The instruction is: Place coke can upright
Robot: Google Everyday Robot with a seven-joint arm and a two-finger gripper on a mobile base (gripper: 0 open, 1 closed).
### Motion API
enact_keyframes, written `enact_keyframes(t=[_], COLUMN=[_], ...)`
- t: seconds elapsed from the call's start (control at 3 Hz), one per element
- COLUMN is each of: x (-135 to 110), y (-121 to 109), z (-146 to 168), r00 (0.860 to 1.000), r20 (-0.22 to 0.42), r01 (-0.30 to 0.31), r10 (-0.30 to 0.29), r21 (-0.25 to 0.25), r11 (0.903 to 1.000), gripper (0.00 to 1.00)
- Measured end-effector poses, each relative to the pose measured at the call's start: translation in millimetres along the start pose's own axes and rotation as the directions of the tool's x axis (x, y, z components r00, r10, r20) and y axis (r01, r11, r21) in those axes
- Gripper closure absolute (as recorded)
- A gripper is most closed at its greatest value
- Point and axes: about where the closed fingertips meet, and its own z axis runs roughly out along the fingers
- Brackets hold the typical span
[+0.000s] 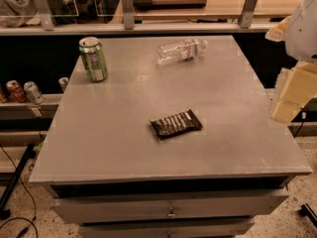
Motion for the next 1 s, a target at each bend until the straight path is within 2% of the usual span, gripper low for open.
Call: enact_keyframes(t=[0.67, 1.0], x=[-3, -10], y=[-5, -22], z=[3, 25], r00=[1.000, 0.999], r20=[0.005, 0.017], r01=[0.012, 0.045], r10=[-0.012, -0.044], r21=[0.002, -0.026], r11=[0.9999, 0.9987], gripper=[0.00, 0.00])
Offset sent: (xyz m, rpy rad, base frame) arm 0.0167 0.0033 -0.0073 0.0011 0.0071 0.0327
